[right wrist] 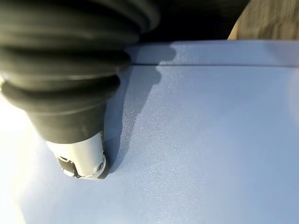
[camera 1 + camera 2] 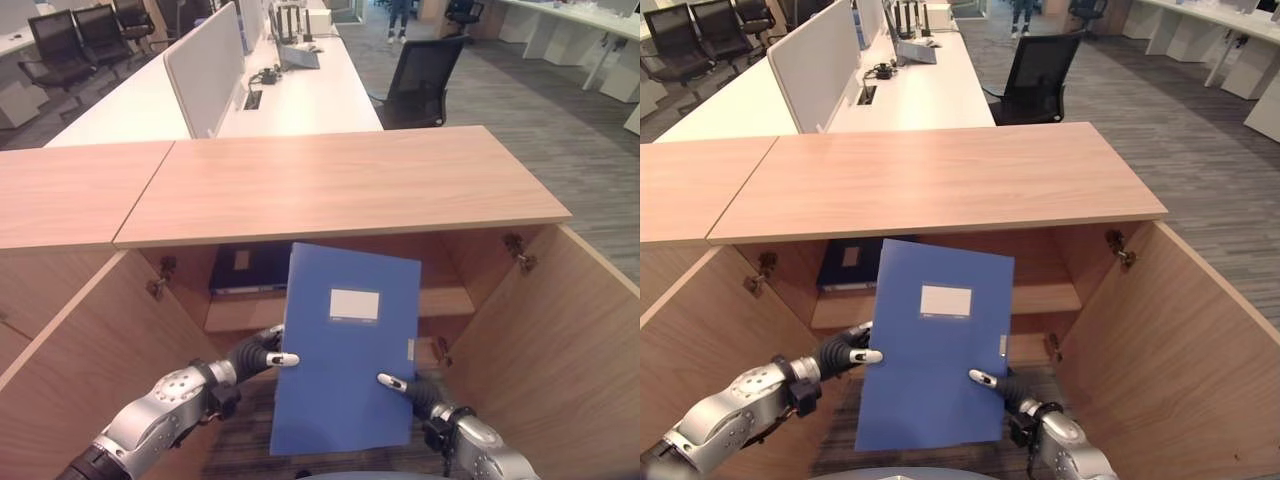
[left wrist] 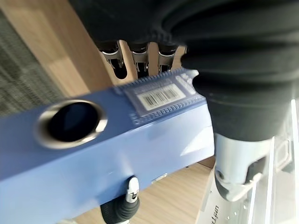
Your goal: Put the empty folder in the office cabinet
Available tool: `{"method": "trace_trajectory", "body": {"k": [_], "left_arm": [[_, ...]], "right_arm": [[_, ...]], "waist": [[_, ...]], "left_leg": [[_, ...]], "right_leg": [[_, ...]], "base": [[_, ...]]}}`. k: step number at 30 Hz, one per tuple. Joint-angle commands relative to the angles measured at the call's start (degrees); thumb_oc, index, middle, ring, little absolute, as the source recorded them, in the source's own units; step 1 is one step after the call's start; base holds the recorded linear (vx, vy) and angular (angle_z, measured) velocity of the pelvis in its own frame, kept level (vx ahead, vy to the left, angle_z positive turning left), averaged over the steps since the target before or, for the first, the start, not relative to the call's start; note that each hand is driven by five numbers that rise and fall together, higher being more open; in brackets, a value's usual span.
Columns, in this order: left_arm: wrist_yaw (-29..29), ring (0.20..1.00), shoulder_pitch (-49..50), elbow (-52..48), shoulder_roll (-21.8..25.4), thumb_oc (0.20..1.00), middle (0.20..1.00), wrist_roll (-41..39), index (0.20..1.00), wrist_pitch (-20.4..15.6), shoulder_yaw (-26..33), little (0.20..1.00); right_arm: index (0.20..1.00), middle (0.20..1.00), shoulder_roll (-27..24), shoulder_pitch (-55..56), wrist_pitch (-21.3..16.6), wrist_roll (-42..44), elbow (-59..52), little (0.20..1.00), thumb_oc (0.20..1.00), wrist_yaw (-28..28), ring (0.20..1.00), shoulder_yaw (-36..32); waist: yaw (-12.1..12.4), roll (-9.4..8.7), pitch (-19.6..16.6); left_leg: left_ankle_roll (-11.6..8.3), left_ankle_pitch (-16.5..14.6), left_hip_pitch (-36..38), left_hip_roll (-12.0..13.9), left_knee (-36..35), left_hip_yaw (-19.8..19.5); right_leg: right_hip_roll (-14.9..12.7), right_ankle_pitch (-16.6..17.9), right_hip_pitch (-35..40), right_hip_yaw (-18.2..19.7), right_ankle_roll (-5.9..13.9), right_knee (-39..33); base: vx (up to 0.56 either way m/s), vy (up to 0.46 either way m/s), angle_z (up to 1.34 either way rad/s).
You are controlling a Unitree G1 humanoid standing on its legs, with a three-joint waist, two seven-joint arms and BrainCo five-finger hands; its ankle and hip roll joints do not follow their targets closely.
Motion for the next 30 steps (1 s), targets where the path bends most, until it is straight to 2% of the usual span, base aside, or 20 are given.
{"method": "trace_trajectory", "body": {"k": [1,7,12,15,17,18,19,22,25,27,28,30], "left_arm": [[-1.49,1.0,-0.72,-1.4,-1.07,1.0,1.0,2.41,1.0,-2.55,2.27,1.0],[1.47,1.0,2.76,4.16,-4.35,1.0,1.0,7.63,1.0,-2.6,5.3,1.0],[4.42,1.0,3.14,12.58,-10.92,1.0,1.0,15.26,1.0,-2.36,8.88,1.0],[6.78,1.0,3.67,16.83,-15.37,1.0,1.0,13.76,1.0,-2.36,9.94,1.0],[7.18,1.0,3.5,17.76,-16.26,1.0,1.0,12.72,1.0,-2.34,9.92,1.0],[7.76,1.0,3.64,18.58,-17.11,1.0,1.0,11.78,1.0,-2.34,9.98,1.0],[8.8,1.0,2.78,20.29,-18.43,1.0,1.0,10.54,1.0,-2.33,9.52,1.0],[9.53,1.0,1.81,22.84,-19.85,1.0,1.0,8.11,1.0,-1.74,8.11,1.0],[10.07,1.0,1.81,24.69,-20.27,1.0,1.0,6.73,1.0,-1.44,7.49,1.0],[10.82,1.0,2.75,26.81,-21.01,1.0,1.0,6.44,1.0,-1.34,7.69,1.0],[11.93,1.0,3.88,28.33,-21.97,1.0,1.0,5.84,1.0,-1.24,8.5,1.0],[12.93,1.0,5.21,29.09,-23.19,1.0,1.0,4.14,1.0,-1.35,9.67,1.0]], "right_arm": [[0.2,0.2,1.79,-2.36,0.39,1.19,0.08,0.2,0.2,-1.94,0.2,-1.71],[0.2,0.2,2.31,-2.0,1.46,3.63,1.42,0.2,0.2,-2.52,0.2,-3.53],[0.2,0.2,1.24,-4.31,2.92,-0.82,2.5,0.2,0.2,-3.15,0.2,-3.34],[0.2,0.2,1.22,-5.78,3.73,-2.73,3.18,0.2,0.2,-4.1,0.2,-2.97],[0.2,0.2,1.25,-6.43,3.7,-3.16,3.42,0.2,0.2,-4.13,0.2,-2.54],[0.2,0.2,1.32,-6.79,3.69,-3.77,3.26,0.2,0.2,-4.3,0.2,-2.26],[0.2,0.2,1.24,-7.65,3.67,-3.38,3.16,0.2,0.2,-4.85,0.2,-2.04],[0.2,0.2,1.25,-8.91,3.93,-2.15,3.11,0.2,0.2,-6.09,0.2,-1.95],[0.2,0.2,1.18,-9.18,4.17,-1.32,2.38,0.2,0.2,-6.81,0.2,-1.93],[0.2,0.2,0.94,-8.84,3.92,-0.64,0.82,0.2,0.2,-7.27,0.2,-2.3],[0.2,0.2,0.81,-8.78,3.43,0.1,0.05,0.2,0.2,-8.2,0.2,-2.77],[0.2,0.2,1.02,-8.72,3.24,0.71,-0.22,0.2,0.2,-8.74,0.2,-3.3]], "waist": [[0.1,-1.29,-0.09],[0.38,-1.35,0.09],[0.68,-1.9,0.93],[1.08,-2.12,1.36],[1.19,-2.07,1.63],[1.43,-2.22,2.22],[1.62,-2.58,3.84],[1.77,-2.31,5.62],[1.9,-1.81,5.65],[2.16,-1.15,5.64],[2.43,-0.24,5.68],[2.88,0.77,5.05]], "left_leg": [[-1.41,-8.21,3.26,2.16,0.64,-1.58],[-1.75,-7.74,2.83,2.59,0.64,-1.77],[-2.76,-6.51,1.29,4.41,0.64,-2.45],[-3.77,-5.27,1.26,6.51,0.64,-2.77],[-4.03,-4.81,1.3,6.99,0.71,-2.63],[-4.21,-4.79,0.26,7.43,2.99,-2.47],[-4.58,-5.35,-4.17,7.22,10.35,-2.27],[-4.33,-5.2,-10.48,6.66,16.8,-1.09],[-3.7,-4.02,-13.48,5.53,15.8,-0.95],[-3.61,-1.78,-16.57,4.5,13.74,-0.99],[-3.76,-0.05,-17.68,4.47,10.21,-0.8],[-3.83,1.15,-17.26,4.42,6.05,-0.95]], "right_leg": [[-3.03,0.79,-2.85,-4.74,3.84,0.37],[-2.48,0.55,-3.19,-4.68,3.52,0.37],[-1.19,-0.13,-4.63,-4.67,2.3,1.54],[0.65,-1.37,-4.86,-4.46,0.83,1.88],[1.08,-1.74,-4.79,-4.39,0.44,1.94],[1.37,-2.19,-4.72,-4.27,-0.05,2.28],[1.1,-2.57,-5.07,-4.75,-0.71,2.85],[0.5,-2.89,-5.1,-6.34,-1.22,2.72],[0.1,-2.81,-5.13,-7.14,-0.92,2.32],[0.09,-3.19,-5.25,-7.16,-0.72,2.26],[0.4,-3.85,-5.16,-6.67,-0.55,2.24],[0.76,-4.44,-5.22,-5.91,-0.29,2.0]], "base": [[-0.01,-0.037,-0.01],[-0.01,-0.054,0.01],[-0.03,-0.127,0.05],[0.01,-0.187,0.17],[0.01,-0.118,0.09],[-0.08,-0.126,0.09],[-0.13,-0.152,0.06],[-0.07,-0.053,0.3],[0.04,0.029,0.2],[0.12,0.089,0.19],[0.16,0.147,0.15],[0.21,0.178,-0.09]]}}
